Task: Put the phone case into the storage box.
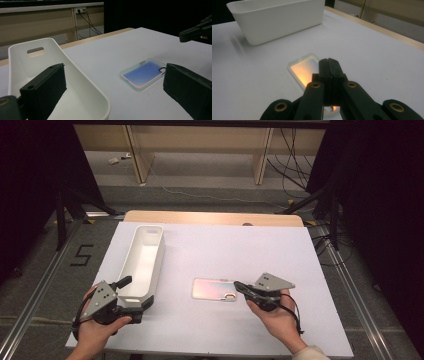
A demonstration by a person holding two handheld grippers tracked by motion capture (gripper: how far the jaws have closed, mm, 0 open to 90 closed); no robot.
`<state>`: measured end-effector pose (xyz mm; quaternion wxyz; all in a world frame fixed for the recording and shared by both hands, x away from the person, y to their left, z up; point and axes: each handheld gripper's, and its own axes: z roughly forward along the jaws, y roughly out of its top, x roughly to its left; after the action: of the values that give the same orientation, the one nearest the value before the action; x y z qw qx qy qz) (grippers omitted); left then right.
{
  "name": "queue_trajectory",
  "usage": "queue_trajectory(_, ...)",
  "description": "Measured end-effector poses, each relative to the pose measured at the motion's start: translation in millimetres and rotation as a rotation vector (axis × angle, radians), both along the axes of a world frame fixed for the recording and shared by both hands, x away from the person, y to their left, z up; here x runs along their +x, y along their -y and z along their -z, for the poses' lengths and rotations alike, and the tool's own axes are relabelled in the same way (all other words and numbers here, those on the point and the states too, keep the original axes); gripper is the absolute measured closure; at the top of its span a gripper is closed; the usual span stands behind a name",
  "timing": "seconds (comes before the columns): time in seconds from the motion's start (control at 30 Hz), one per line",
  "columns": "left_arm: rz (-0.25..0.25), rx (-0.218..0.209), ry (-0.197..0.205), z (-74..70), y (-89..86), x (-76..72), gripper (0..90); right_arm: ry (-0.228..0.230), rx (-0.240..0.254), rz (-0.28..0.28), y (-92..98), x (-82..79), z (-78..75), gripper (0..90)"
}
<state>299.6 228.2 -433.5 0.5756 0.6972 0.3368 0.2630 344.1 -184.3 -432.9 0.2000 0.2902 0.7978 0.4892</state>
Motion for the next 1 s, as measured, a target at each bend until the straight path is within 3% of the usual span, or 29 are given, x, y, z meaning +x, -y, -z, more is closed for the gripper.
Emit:
queue_trajectory(0.23, -0.009, 0.006, -0.008, -0.4, -1.1, -2.0, 4.2, -0.081, -0.034, -0.052, -40.8, 15.3, 8.1, 90.0)
queue_trajectory(0.47, -0.011, 0.004, -0.006, -0.5, -1.9, -3.1, 4.4, -0.123, -0.062, -0.073, -66.9, 26.6, 15.1, 90.0)
queue_trajectory(0.67, -0.012, 0.005, -0.006, -0.5, -2.8, -3.8, 4.4, -0.155, -0.086, -0.056, -66.6, 30.1, 18.4, 90.0)
queue_trajectory(1.0, -0.009, 0.007, -0.006, -0.3, -2.1, -3.2, 4.6, -0.218, -0.136, 0.081, -38.5, 39.8, 22.2, 90.0)
